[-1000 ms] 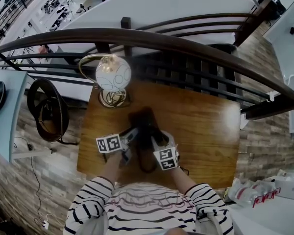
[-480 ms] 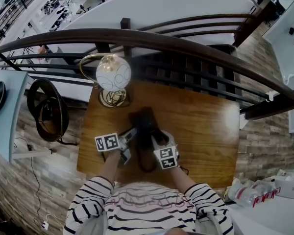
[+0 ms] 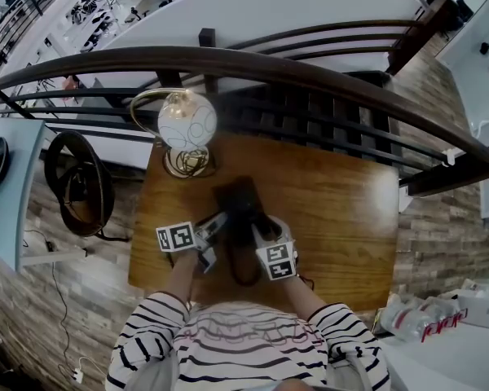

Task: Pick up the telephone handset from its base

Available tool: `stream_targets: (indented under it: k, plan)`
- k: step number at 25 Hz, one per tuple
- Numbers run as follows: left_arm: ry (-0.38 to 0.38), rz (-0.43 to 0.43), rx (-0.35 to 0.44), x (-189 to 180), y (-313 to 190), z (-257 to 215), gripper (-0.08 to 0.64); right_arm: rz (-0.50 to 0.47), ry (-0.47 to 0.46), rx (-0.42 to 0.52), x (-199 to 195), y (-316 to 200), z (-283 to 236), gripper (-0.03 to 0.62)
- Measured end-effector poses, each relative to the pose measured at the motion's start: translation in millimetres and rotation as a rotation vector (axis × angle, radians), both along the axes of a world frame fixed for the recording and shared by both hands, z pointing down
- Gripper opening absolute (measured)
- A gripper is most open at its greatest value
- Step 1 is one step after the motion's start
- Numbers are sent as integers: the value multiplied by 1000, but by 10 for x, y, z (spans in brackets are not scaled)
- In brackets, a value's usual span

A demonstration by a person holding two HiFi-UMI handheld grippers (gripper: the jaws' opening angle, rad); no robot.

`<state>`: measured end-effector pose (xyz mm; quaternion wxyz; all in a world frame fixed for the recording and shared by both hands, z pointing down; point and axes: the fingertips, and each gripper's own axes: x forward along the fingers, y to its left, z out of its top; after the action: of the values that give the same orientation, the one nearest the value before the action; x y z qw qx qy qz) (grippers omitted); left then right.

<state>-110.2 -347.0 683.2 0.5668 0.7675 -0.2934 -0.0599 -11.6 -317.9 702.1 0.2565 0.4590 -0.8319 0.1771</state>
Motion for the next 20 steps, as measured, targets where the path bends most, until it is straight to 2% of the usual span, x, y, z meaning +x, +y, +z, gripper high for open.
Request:
stream_targets:
  k: [4,10,20]
  plan:
    - [43,14,-37,-7,-1,27,69,-5,9,10,-6,0,2,150]
    - [68,38,-32,-8,6,19,67,-3,9,10,2,7,-4,150]
    - [-56,88,57,0,45,-5,63,6,27,3,-8,18,-12,150]
